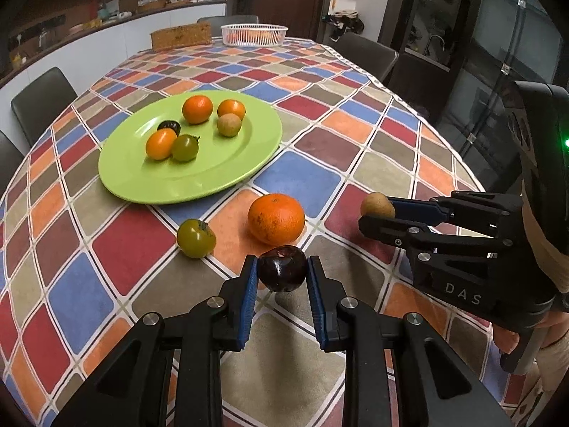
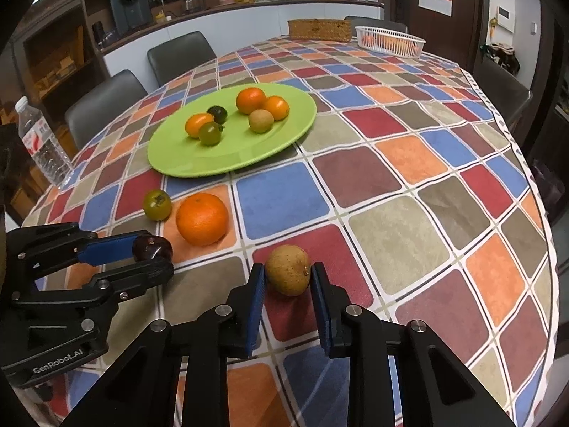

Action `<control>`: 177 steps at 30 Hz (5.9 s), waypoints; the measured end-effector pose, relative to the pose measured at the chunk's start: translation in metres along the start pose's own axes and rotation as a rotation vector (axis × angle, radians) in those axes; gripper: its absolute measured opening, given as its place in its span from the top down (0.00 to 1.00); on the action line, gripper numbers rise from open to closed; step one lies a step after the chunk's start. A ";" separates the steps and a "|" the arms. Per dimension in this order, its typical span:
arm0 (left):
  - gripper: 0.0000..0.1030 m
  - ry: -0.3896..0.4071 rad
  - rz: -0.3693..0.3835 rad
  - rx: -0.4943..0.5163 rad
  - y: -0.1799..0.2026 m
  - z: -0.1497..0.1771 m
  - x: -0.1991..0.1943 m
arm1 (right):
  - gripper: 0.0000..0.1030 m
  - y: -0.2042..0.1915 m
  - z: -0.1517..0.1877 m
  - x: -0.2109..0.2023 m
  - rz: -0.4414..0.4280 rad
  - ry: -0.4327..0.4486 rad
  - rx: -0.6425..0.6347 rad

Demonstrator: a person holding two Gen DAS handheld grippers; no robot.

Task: Organize fruits
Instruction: 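Grasp a dark plum with the left gripper while the right gripper grasps another brown kiwi, then carry the plum and kiwi onto the green plate and open both grippers, then withdraw both tools from the plate toward the last orange and tomato, then grasp a green tomato with the left gripper while the right gripper grasps the large orange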

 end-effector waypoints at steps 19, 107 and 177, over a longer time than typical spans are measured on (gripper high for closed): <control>0.74 0.155 0.005 0.045 0.003 -0.018 -0.060 | 0.74 -0.025 -0.025 -0.056 -0.031 0.137 0.004; 0.48 0.214 -0.048 0.068 -0.129 -0.107 -0.044 | 0.61 -0.069 -0.145 0.017 0.005 0.137 0.023; 0.54 0.050 0.067 0.401 -0.058 -0.001 -0.004 | 0.51 -0.069 -0.017 0.001 0.061 0.080 -0.067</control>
Point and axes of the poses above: each gripper's, at about its wrist camera, not at the fingertips, and x roughly the way its jaws point, y to its right, z to its underside, the point moved 4 cm from there along x, roughly the way its jaws point, and after that the axes turned 7 degrees about z, right-handed, at the moved point
